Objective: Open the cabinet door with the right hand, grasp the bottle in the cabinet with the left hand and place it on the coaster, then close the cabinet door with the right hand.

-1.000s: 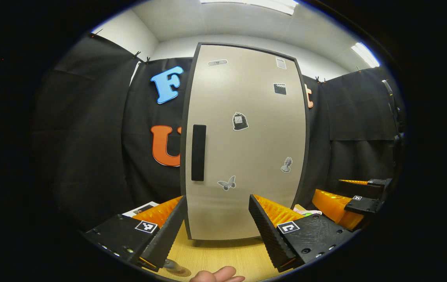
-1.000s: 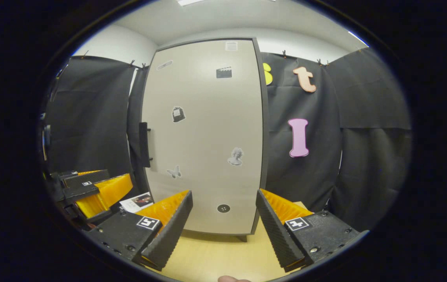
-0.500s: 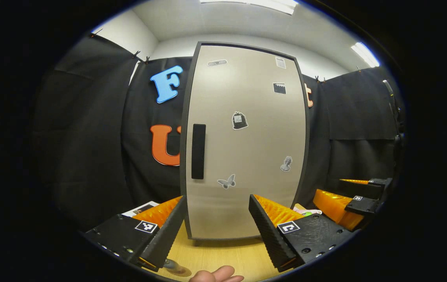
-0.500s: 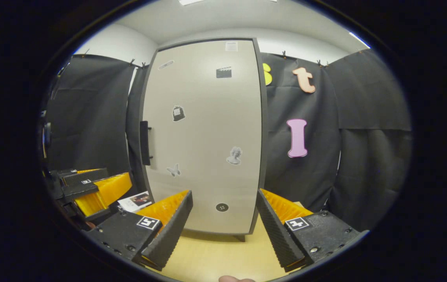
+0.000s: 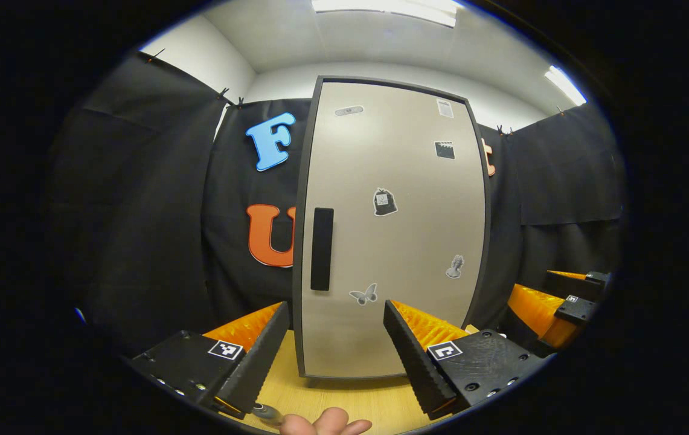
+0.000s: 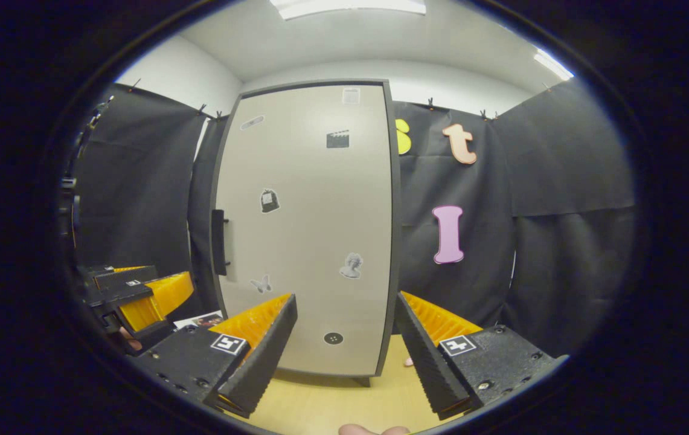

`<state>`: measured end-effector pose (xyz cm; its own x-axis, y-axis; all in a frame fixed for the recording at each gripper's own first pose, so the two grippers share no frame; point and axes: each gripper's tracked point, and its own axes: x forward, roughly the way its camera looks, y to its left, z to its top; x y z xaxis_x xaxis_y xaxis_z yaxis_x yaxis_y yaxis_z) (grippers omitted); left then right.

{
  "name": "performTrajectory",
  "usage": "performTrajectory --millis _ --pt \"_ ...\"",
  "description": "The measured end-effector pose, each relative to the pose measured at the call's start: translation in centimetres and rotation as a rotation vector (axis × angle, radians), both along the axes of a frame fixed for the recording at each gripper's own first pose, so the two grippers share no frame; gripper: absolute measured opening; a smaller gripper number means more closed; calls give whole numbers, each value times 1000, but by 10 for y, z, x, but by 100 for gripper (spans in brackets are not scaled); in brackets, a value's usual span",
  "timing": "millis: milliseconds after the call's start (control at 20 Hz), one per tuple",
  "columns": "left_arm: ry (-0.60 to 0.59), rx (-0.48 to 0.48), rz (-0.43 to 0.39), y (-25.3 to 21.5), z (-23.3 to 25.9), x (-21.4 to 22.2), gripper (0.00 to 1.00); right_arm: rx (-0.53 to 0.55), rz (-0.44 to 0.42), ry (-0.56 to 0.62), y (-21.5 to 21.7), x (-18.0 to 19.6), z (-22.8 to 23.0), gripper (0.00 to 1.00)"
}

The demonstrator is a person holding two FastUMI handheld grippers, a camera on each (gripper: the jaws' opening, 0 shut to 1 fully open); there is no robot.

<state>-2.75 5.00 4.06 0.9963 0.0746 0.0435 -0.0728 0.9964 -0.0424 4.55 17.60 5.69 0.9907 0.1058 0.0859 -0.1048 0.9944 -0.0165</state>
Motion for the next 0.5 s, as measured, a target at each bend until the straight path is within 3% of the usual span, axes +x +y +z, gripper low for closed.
performTrajectory --millis 500 --pt "-62 34 14 0 15 -7 95 -33 33 27 10 -2 -8 100"
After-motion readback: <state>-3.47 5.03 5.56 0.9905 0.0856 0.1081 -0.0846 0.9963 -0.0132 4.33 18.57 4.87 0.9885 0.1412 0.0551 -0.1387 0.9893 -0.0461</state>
